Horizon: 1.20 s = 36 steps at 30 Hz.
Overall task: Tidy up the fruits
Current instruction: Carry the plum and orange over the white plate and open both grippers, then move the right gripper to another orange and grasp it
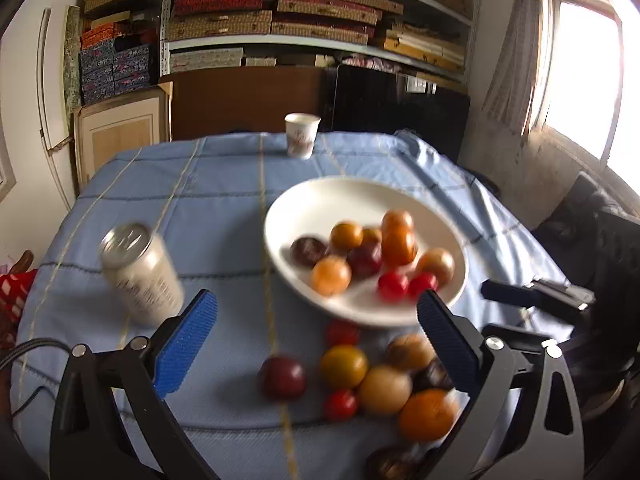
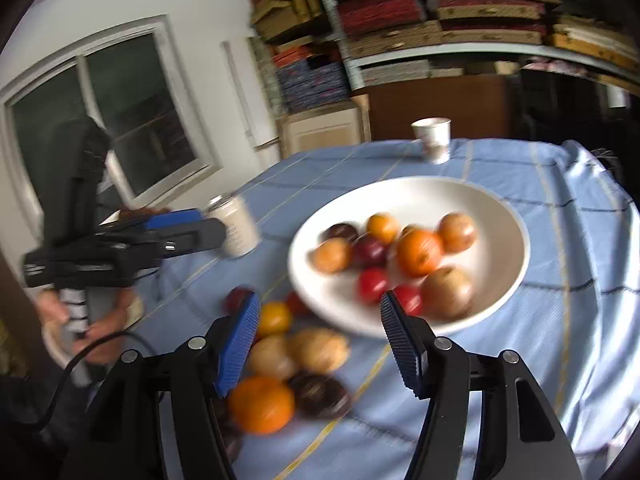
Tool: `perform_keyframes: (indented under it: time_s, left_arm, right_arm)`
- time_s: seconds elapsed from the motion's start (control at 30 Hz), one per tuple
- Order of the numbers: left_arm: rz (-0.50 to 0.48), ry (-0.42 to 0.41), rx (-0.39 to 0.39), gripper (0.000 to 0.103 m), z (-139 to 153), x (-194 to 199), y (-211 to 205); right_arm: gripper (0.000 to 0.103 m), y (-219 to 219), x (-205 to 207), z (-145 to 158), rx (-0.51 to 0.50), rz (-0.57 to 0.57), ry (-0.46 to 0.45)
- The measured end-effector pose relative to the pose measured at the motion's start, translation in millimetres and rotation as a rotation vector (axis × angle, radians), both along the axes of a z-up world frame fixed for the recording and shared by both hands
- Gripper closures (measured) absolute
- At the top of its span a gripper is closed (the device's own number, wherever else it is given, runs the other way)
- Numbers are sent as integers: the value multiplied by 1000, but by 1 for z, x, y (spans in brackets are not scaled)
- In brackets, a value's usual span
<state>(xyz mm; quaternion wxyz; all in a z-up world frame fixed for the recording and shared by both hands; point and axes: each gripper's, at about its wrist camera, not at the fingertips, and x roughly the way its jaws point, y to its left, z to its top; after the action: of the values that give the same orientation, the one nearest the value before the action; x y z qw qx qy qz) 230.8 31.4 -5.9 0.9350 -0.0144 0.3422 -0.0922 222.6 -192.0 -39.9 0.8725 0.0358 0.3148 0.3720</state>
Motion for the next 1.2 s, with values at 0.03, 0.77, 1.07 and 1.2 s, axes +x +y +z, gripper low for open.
perform_keyframes:
  time_s: [0.03, 0.77, 1.07, 1.2]
  left_arm:
    - [4, 8, -10, 5, -4, -3, 5]
    - [165, 93, -68, 5, -36, -19, 39]
    - [152, 80, -81, 5, -31, -24, 37]
    - [159, 77, -84, 5, -30, -25, 38]
  right_arm:
    - [40, 2, -6, -2, 0, 24, 7]
    - [53, 42, -45, -28, -202, 183, 16]
    - [52, 59, -35, -37, -252, 163, 37]
    - [52, 70, -34, -43, -312, 157, 33]
